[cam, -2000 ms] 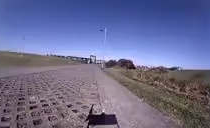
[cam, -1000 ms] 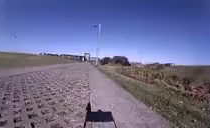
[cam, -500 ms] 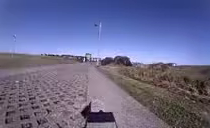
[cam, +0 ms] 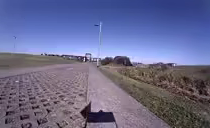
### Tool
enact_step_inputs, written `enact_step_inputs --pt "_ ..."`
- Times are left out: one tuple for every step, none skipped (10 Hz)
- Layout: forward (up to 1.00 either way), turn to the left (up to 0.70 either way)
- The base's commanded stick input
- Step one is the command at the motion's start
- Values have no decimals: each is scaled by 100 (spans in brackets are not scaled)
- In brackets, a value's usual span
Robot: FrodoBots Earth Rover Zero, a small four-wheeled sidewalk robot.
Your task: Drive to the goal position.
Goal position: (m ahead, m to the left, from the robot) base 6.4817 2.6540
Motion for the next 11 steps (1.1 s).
enact_step_inputs --pt "45 0" --pt "70 0" --pt "70 0" --pt "70 0" --pt "70 0" --pt "70 0" --pt "70 0" --pt "70 0" --pt "70 0" --pt "70 0" --pt "70 0"
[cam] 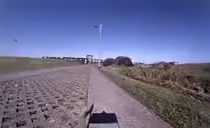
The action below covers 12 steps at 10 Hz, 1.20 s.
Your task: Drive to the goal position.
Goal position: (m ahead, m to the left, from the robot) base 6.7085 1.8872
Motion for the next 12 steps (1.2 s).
enact_step_inputs --pt "70 0" --pt "70 0" --pt "70 0" --pt "70 0" --pt "70 0" --pt "70 0" --pt "70 0" --pt "70 0" --pt "70 0" --pt "70 0" --pt "70 0" --pt "70 0"
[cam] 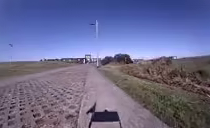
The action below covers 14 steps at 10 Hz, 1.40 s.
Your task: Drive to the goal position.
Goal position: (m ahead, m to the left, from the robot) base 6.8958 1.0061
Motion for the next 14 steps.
enact_step_inputs --pt "70 0" --pt "70 0" --pt "70 0" --pt "70 0" --pt "70 0" --pt "70 0" --pt "70 0" --pt "70 0" --pt "70 0" --pt "70 0" --pt "70 0" --pt "70 35" --pt "70 35" --pt "70 35"
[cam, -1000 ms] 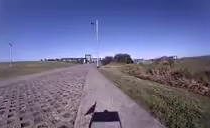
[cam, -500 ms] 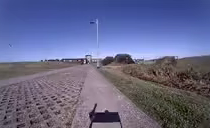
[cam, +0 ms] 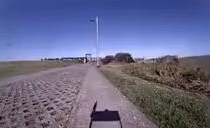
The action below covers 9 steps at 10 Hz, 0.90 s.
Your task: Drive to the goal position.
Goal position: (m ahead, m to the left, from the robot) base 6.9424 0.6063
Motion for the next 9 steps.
enact_step_inputs --pt "70 35" --pt "70 35" --pt "70 35" --pt "70 35" --pt "70 25" --pt "70 9" --pt "70 0" --pt "70 0" --pt "70 0"
